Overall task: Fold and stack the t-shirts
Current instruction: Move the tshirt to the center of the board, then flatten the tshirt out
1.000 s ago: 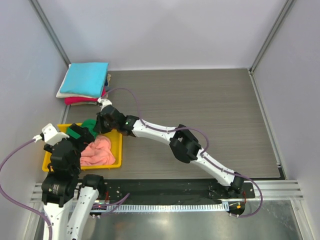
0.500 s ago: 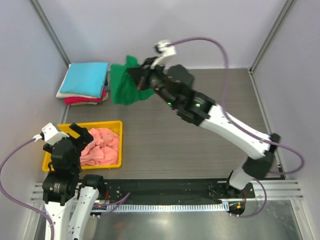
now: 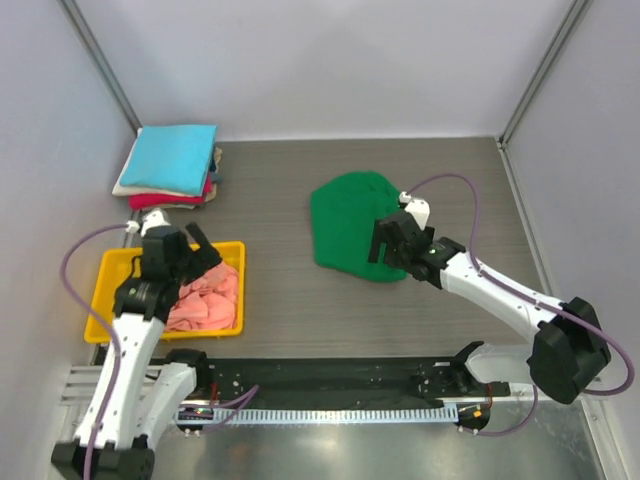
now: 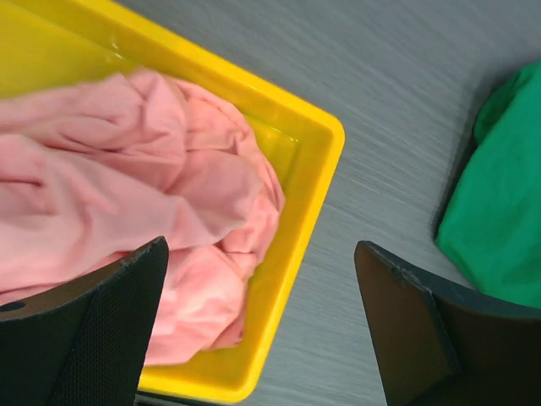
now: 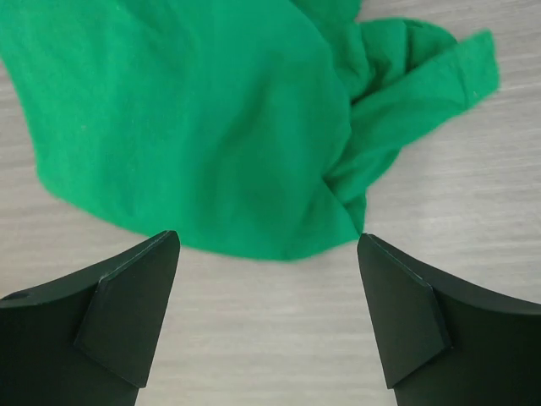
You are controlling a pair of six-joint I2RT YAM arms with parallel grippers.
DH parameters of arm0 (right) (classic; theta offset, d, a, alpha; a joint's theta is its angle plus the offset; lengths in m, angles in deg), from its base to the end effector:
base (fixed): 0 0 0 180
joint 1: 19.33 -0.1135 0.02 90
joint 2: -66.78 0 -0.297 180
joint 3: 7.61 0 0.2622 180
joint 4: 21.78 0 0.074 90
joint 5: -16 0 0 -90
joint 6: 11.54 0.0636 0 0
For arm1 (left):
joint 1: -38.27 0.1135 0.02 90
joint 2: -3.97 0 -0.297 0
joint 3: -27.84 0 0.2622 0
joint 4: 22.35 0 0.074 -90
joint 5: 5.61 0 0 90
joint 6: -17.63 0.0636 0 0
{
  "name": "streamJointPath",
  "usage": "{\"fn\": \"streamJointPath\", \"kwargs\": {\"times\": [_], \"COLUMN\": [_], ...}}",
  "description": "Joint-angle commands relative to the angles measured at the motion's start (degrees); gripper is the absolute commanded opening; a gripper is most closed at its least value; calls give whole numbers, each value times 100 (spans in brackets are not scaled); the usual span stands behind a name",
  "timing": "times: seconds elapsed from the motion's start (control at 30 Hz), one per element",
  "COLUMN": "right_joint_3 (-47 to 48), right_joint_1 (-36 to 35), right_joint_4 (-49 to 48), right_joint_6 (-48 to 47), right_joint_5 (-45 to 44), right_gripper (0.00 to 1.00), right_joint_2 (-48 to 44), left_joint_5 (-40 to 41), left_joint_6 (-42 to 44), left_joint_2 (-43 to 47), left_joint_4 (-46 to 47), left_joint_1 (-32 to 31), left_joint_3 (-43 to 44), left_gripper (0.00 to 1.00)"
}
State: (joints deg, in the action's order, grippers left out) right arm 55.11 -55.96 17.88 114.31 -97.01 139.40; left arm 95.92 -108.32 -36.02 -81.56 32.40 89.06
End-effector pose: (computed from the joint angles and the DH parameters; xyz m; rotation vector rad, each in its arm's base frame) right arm 0.2360 0.1445 0.2510 0.1598 2.3450 0.1256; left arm 0.1448 -0.0021 0.3154 -0.6820 2.1166 -0.1773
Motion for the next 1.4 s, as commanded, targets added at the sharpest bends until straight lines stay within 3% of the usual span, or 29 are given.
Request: {"fn": "streamJointPath", "kwargs": {"times": [0.0, 0.27, 0.4, 0.53, 0.6, 0.67, 0.8, 0.97, 1.07, 1.1, 1.17, 1.27, 1.3, 1.37], "right_joint_3": [420, 834, 738, 351, 80, -88, -308, -265, -81, 24, 95, 166, 218, 245], "right_joint_1": [14, 418, 1050, 2016, 2673, 2984, 3152, 3144, 3144, 3144, 3144, 3144, 3144, 3152], "right_joint_4": [-95, -42, -42, -95, -261, -445, -989, -1536, -1677, -1685, -1686, -1677, -1546, -1457], "right_joint_6": [150, -167, -97, 53, 70, 62, 114, 185, 159, 132, 106, 71, 71, 18], "right_joint_5": [-169, 76, 401, 814, 1235, 1682, 2061, 2213, 2169, 2143, 2072, 1993, 1967, 1914], "right_gripper": [93, 94, 94, 93, 91, 88, 84, 79, 73, 65, 50, 14, 2, 1], "right_joint_2": [-758, -206, 103, 173, 191, 200, 576, 1315, 1675, 1737, 1852, 1887, 1835, 1704], "left_joint_5": [-696, 822, 685, 9, -220, -493, -223, -371, 189, 374, 656, 878, 729, 623], "left_joint_6": [-790, -1757, -1802, -1601, -1521, -1486, -1635, -1469, -1258, -1161, -1073, -828, -722, -520], "left_joint_2": [-535, -633, -914, -1239, -1127, -793, 104, -184, -483, -588, -1069, -1773, -2376, -3029], "left_joint_4": [395, 687, 678, 844, 818, 871, 1047, 1082, 1108, 1117, 1135, 1196, 1248, 1389], "left_joint_1": [-2, 120, 1164, 3164, 3652, 3646, 2674, 1863, 757, 119, -456, -1432, -1826, -2145], "left_joint_3": [-550, -1449, -1442, -1310, -995, -783, -510, -281, -19, 61, 201, 605, 885, 1203], "left_gripper": [91, 100, 100, 100, 100, 100, 99, 97, 96, 96, 96, 96, 96, 98]}}
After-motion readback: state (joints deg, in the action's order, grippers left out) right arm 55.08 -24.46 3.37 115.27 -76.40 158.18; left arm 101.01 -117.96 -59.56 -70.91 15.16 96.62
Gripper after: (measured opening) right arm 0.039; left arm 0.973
